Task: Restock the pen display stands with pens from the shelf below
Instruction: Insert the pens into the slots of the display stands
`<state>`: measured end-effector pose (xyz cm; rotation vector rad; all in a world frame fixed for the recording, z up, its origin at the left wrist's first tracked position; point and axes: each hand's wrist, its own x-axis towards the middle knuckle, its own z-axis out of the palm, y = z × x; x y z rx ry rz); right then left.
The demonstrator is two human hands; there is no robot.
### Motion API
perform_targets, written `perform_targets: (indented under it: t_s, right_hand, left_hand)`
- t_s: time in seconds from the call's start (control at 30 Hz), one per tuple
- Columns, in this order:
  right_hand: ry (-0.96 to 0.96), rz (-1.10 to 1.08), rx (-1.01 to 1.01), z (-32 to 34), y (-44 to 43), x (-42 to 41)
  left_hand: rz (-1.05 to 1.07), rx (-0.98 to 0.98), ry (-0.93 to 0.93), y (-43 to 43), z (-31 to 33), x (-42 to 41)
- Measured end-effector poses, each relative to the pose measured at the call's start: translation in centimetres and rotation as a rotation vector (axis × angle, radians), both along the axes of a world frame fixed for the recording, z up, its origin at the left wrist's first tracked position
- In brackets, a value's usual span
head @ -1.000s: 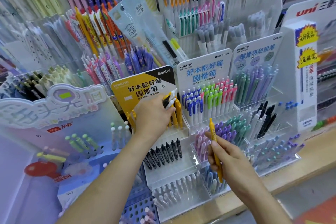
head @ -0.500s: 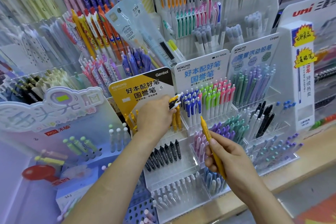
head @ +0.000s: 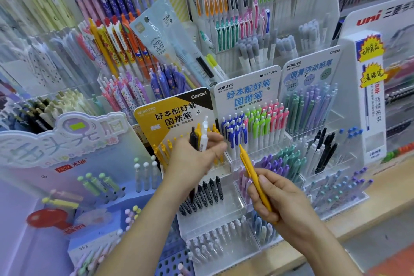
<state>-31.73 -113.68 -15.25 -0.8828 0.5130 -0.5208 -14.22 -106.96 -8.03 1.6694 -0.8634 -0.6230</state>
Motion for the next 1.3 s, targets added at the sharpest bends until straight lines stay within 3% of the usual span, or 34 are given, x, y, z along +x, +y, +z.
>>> perform_targets:
  t_s: [0.1,0.27,0.33,0.47,0.67,0.9,1.13,1.3]
  right_hand:
    - [-0.054,0.121,0.041,0.3,0.3,0.4]
    - [-0.114,0.256,0.093,0.6,1.4,1.4]
    - [-0.092,0.258,0.077,0.4,1.8,1.7]
    - [0.161,0.162,-0.089,-0.4,1.7,2.0]
    - [0.278,-0.054,-0.111,-1.0,0.2,1.3]
    - [0.302,-0.047,-0.135,-1.1,0.1,0.8]
    - [0.309,-0.042,-0.126,-1.4,0.0,0.6]
    - [0.306,-0.021,-0.147,-1.3,0.0,0.7]
  left_hand:
    - [-0.157,0.013,0.242,1.5,-0.3,-1.1]
    - [-0.171,-0.021,0.309,2.9,-1.3,-0.8]
    - [-0.124,-0.032,0.273,3.4,-1.5,-0.7]
    - [0.113,-0.138,0.178,3.6,-0.5,0.8]
    - [0.387,-0.200,-0.142,2.3,0.3,4.3]
    - [0.374,-0.088,-0.358,0.1,-1.5,3.5]
    - [0.299,-0.039,-0.457,-1.4,-2.9,3.4]
    - [0.244,0.103,-0.574,-2.0,-4.0,3.3]
